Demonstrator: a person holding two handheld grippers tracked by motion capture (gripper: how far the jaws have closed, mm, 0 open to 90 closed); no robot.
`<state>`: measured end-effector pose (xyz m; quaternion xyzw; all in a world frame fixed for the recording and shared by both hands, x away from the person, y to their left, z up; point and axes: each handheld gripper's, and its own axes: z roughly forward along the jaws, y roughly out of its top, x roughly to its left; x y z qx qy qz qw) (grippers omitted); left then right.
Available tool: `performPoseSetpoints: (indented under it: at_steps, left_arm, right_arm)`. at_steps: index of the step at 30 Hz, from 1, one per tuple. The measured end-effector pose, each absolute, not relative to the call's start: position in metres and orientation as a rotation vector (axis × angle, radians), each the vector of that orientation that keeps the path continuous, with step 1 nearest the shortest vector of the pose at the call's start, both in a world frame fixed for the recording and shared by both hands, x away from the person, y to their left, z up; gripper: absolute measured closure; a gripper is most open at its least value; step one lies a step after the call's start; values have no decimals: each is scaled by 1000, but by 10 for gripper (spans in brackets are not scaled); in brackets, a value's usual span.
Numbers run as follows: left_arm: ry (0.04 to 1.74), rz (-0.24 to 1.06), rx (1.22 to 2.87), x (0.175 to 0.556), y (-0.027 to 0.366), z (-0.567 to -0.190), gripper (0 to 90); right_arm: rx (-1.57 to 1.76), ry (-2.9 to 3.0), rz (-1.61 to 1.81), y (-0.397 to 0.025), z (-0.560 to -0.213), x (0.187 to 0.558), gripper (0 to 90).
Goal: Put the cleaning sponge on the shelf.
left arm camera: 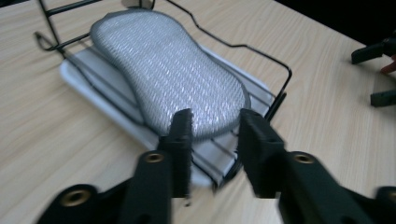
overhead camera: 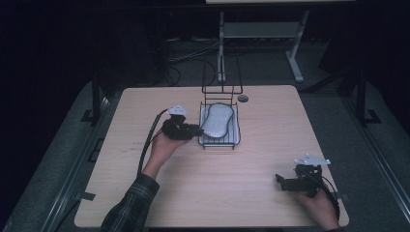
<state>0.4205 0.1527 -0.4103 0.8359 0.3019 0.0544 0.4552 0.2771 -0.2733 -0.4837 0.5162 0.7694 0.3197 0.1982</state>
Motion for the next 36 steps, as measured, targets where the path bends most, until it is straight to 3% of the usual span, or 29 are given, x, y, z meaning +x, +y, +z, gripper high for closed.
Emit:
performPoseSetpoints:
  at_steps: [1,6,16,36]
  left_arm:
    - [752,140,2065,416,156,-410,589]
    - [779,181,2094,395,169,-413,359]
    - [808,259,2141,355,196,-417,194]
    - [886,272,2188,299,239,-444,165]
  right_arm:
    - [1444,2153,895,-273,-484,277,0]
    - [1444,2153,895,-273,-484,277,0]
    - [1444,2152,895,-273,-484,277,0]
    - [1444,2153,895,-273,-484,277,0]
